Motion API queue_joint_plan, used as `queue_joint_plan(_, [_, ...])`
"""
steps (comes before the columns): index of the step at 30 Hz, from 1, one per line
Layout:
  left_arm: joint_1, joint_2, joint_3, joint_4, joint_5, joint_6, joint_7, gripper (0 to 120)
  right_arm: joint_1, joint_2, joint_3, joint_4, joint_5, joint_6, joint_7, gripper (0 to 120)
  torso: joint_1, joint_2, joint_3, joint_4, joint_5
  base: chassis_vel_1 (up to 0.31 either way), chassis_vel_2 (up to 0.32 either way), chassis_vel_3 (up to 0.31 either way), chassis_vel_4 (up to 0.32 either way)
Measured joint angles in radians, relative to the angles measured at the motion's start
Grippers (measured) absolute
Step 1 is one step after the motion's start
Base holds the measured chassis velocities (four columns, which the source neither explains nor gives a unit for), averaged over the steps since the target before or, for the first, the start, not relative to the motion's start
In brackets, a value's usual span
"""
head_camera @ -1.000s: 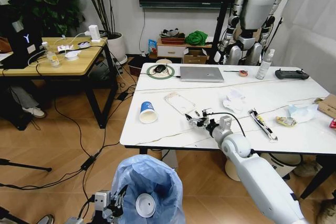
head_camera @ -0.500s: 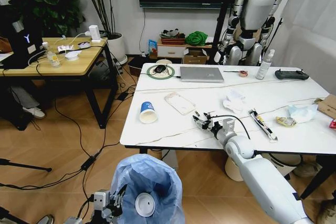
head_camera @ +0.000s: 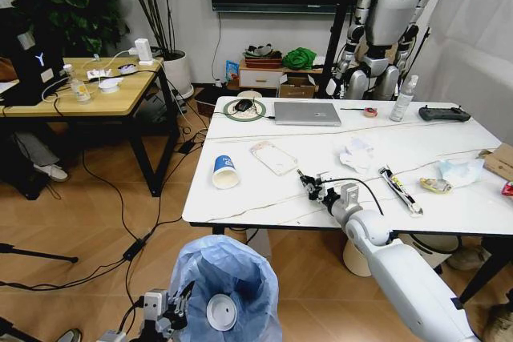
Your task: Pick up the trash bin and place the trash from the table into it.
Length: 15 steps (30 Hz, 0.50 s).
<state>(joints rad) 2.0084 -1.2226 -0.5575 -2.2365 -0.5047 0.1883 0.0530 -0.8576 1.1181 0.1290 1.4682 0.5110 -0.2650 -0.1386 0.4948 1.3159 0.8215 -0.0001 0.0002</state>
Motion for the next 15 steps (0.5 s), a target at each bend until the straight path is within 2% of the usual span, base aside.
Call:
queue_joint_plan(3, [0.000,0.001,0.000,0.000,0.000,0.000,0.000,0,0.003,-0.013,-0.001,0.022,0.021,0.002,-0.007,0,0.000,0.000,0.000,0.0003,0.0004,0.000,0.000,0.000,0.000])
queue_joint_plan(7, [-0.003,0.001,0.002,0.002,-0.001,0.000,0.000,0,-0.023,-0.066,0.001,0.120,0.064,0.015,-0.027,0,0.000,0.000,0.000,0.0004,0.0001,0.000,0.000,0.000,0.000])
queue_joint_plan(11, [-0.007,0.003,0.004,0.006,-0.004,0.001,-0.001,0,-0.104,-0.153,0.003,0.303,0.133,0.061,-0.076,0,0.000,0.000,0.000,0.0000,-0.0001,0.000,0.000,0.000,0.000])
queue_joint_plan(12, [-0.007,0.003,0.004,0.006,-0.004,0.001,-0.001,0,-0.104,-0.153,0.003,0.303,0.133,0.061,-0.076,0,0.000,0.000,0.000,0.0000,-0.0001,0.000,0.000,0.000,0.000])
queue_joint_plan(15, [-0.008,0.006,0.005,0.006,-0.007,0.002,-0.001,0,-0.178,-0.216,-0.020,0.425,0.175,0.105,-0.125,0,0.000,0.000,0.000,0.0001,-0.0002,0.000,0.000,0.000,0.000])
